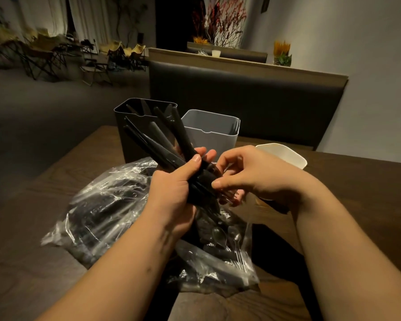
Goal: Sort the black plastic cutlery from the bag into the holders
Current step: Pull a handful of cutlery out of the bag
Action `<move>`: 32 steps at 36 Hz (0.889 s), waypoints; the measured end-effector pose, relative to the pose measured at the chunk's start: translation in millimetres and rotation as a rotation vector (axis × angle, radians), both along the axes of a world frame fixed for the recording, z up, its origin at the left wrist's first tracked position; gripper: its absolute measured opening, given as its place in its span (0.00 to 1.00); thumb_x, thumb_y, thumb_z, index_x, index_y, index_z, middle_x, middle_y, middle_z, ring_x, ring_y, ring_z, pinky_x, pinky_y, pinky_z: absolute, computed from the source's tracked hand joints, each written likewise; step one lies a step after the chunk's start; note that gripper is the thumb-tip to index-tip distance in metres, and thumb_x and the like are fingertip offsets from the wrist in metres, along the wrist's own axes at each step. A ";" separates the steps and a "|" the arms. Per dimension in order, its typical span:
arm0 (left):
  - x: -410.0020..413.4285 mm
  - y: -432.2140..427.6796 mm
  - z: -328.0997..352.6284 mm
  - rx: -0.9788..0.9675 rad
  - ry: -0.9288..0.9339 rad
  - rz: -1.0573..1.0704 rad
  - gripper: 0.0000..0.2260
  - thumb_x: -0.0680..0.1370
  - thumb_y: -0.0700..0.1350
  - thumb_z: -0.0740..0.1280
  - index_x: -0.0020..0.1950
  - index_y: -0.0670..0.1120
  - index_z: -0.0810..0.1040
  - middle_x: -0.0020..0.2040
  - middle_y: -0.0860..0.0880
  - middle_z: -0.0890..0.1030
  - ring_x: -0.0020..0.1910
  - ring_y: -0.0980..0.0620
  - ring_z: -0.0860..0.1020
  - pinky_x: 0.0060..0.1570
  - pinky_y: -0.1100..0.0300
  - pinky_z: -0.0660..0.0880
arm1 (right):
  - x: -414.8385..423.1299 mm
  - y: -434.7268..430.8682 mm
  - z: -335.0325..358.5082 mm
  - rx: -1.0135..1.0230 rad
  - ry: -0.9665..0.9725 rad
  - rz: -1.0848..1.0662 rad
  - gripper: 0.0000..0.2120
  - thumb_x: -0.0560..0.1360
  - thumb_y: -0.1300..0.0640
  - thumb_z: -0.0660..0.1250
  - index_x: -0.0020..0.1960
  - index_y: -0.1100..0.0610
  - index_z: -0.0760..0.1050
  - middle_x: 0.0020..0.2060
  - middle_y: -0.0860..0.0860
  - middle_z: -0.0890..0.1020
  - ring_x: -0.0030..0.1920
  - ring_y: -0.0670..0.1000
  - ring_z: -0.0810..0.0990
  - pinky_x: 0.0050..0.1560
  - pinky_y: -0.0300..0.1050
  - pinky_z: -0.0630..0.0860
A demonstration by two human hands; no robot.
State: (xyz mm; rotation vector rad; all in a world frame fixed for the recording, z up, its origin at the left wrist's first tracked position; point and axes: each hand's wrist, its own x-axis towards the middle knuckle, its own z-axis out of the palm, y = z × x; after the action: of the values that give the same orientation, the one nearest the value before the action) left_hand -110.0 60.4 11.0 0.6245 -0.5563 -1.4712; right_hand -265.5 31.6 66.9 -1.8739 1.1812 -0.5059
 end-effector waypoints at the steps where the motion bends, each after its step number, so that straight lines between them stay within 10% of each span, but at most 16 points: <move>1: 0.6 0.5 0.1 0.002 0.016 -0.010 0.07 0.80 0.35 0.64 0.52 0.40 0.82 0.51 0.40 0.86 0.51 0.47 0.86 0.45 0.52 0.84 | -0.4 -1.2 -0.2 -0.008 0.001 -0.005 0.07 0.73 0.59 0.76 0.49 0.59 0.80 0.38 0.58 0.85 0.41 0.65 0.85 0.49 0.73 0.77; 7: 2.4 0.5 -0.9 0.014 0.074 -0.056 0.08 0.81 0.38 0.63 0.51 0.42 0.83 0.51 0.42 0.86 0.52 0.46 0.85 0.51 0.50 0.83 | 0.1 -7.5 0.4 -0.096 0.035 -0.074 0.03 0.74 0.56 0.75 0.46 0.56 0.83 0.39 0.52 0.85 0.41 0.50 0.85 0.37 0.41 0.78; 25: 3.7 0.2 -0.3 0.105 0.066 0.010 0.20 0.69 0.42 0.72 0.59 0.37 0.83 0.55 0.35 0.84 0.54 0.38 0.84 0.58 0.41 0.80 | 9.2 -7.0 -4.3 -0.432 0.129 -0.247 0.06 0.78 0.54 0.71 0.54 0.51 0.83 0.44 0.46 0.83 0.44 0.46 0.83 0.39 0.41 0.81; 32: 7.1 -2.2 -1.6 0.151 0.125 0.019 0.11 0.76 0.40 0.70 0.56 0.38 0.84 0.50 0.38 0.86 0.42 0.45 0.86 0.37 0.54 0.82 | 9.5 -4.5 -2.7 -0.400 -0.041 -0.380 0.04 0.78 0.59 0.70 0.49 0.53 0.84 0.38 0.47 0.85 0.34 0.48 0.84 0.31 0.39 0.80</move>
State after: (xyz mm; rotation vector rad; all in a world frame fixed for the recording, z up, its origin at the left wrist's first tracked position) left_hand -102.9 58.2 9.4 0.6491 -0.3434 -1.5322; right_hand -256.0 27.1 64.2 -1.9554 1.5015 -1.0499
